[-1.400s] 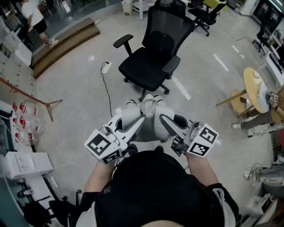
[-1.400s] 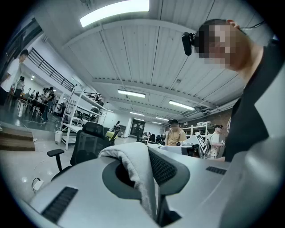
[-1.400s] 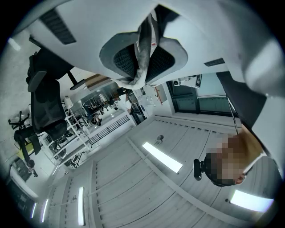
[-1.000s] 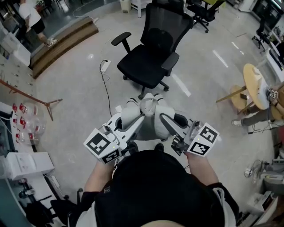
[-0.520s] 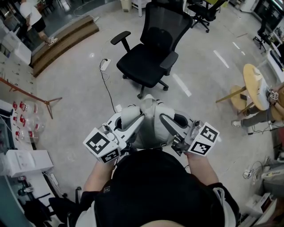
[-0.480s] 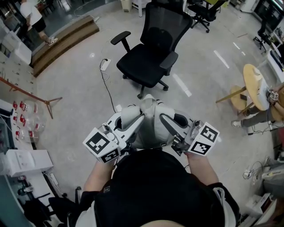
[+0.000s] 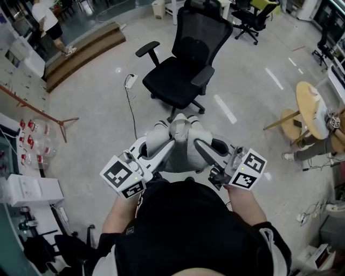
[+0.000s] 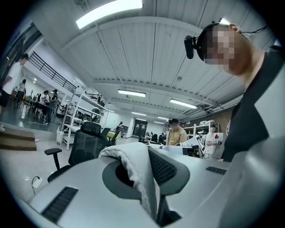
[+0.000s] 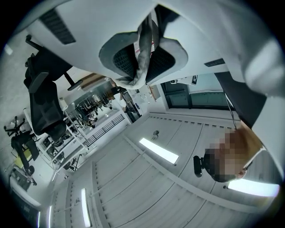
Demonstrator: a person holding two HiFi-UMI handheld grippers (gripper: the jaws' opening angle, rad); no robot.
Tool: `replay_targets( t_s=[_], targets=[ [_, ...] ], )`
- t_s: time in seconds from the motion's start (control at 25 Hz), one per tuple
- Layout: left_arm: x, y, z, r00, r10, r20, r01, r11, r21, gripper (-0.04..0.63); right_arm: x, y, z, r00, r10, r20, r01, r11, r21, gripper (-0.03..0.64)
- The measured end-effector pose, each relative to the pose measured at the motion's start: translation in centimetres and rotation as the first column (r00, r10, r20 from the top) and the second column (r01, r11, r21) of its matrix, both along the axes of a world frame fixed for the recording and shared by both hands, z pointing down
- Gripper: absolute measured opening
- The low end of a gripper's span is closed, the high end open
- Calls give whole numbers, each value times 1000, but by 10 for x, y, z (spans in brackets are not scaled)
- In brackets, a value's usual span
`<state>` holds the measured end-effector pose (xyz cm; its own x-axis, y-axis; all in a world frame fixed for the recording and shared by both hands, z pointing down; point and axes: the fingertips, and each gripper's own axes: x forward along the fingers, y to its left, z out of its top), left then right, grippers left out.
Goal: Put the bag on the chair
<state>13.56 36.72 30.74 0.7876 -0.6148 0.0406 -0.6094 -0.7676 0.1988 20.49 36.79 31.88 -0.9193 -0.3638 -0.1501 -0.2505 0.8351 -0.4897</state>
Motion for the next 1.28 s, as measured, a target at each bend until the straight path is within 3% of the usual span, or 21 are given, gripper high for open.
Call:
replay_targets(
  t_s=[0.36,0.68,1.04,1.28],
  targets=[
    [21,3,0,1000,-3,-28,3,1000,-21,57,23,-1,-4,1000,-5,21,5,1000,4,67],
    [16,-18,12,999,4,-45,-6,998,-59,57,17,-22,7,1000,-2,13,2,999,-37,67],
    [-35,-63,20,998,-8,-58,4,998,-67,57,-33,-67,15,1000,-13,4,13,998,-66,67],
    [-88,-108,16,998,-5,-60,2,999,-51,57,-86,-111,13,1000,-10,-11,9,997,-78,67]
  ],
)
